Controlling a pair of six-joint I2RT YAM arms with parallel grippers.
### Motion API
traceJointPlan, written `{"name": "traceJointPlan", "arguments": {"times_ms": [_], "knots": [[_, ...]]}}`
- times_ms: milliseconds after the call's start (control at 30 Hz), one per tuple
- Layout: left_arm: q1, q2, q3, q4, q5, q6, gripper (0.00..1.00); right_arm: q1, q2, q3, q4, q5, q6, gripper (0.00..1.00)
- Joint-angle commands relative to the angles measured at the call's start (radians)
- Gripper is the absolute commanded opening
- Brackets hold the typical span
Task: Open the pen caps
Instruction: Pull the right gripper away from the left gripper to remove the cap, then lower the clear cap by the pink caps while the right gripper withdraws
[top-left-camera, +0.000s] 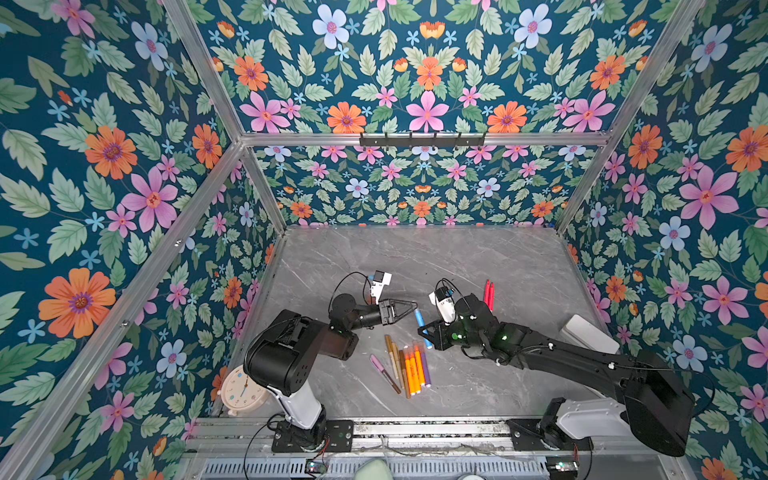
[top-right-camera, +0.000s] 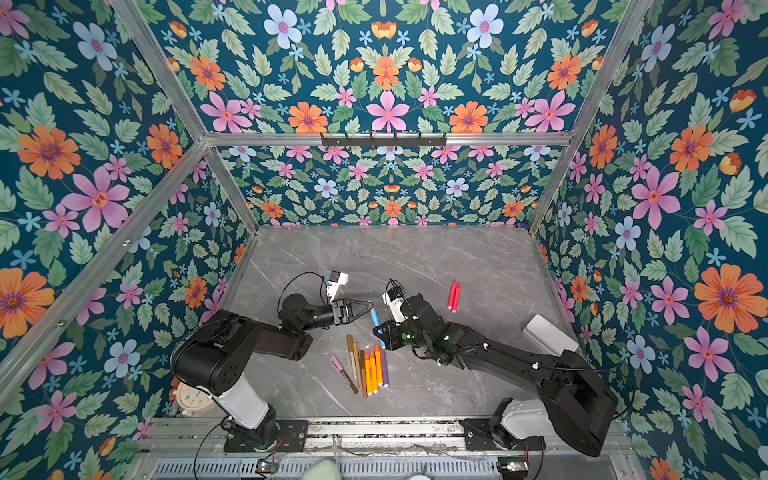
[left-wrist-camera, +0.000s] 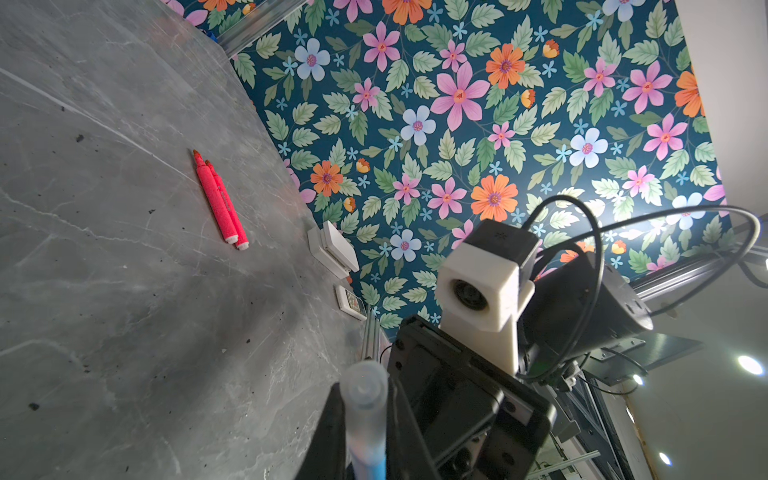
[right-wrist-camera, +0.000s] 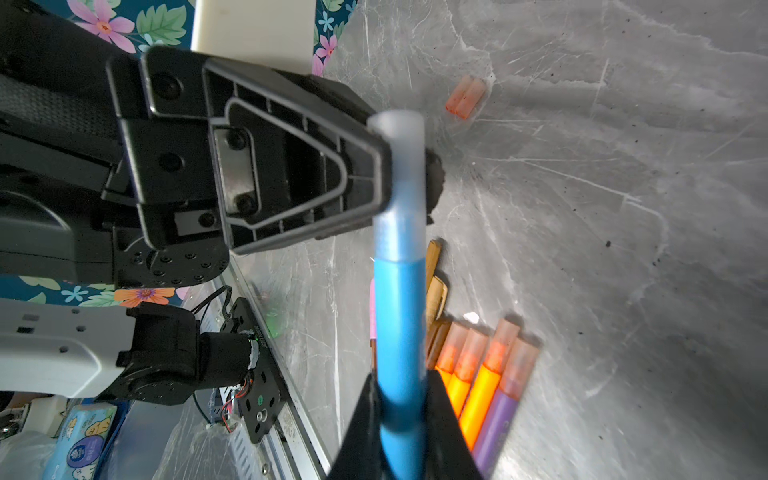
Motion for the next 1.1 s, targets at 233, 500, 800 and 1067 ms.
{"name": "traceJointPlan", "arguments": {"times_ms": [233,500,800,1067], "knots": [[0.005,0.030,0.031,0.168,-0.226,-0.014,0.00,0.037,0.127,0.025,-0.187,-0.085,0.053,0.00],[0.006,-0.020,0.106,0.023,-0.249,0.016,0.00,0.047,0.145,-0.013,-0.142,-0.085,0.067,0.00],[0.008,-0.102,0.246,-0.332,-0.316,0.203,0.00,0.047,0.072,-0.064,-0.157,-0.050,0.058,0.00],[0.009,-0.149,0.342,-0.740,-0.425,0.392,0.00,0.024,-0.073,-0.091,-0.252,0.030,0.045,0.00]]}}
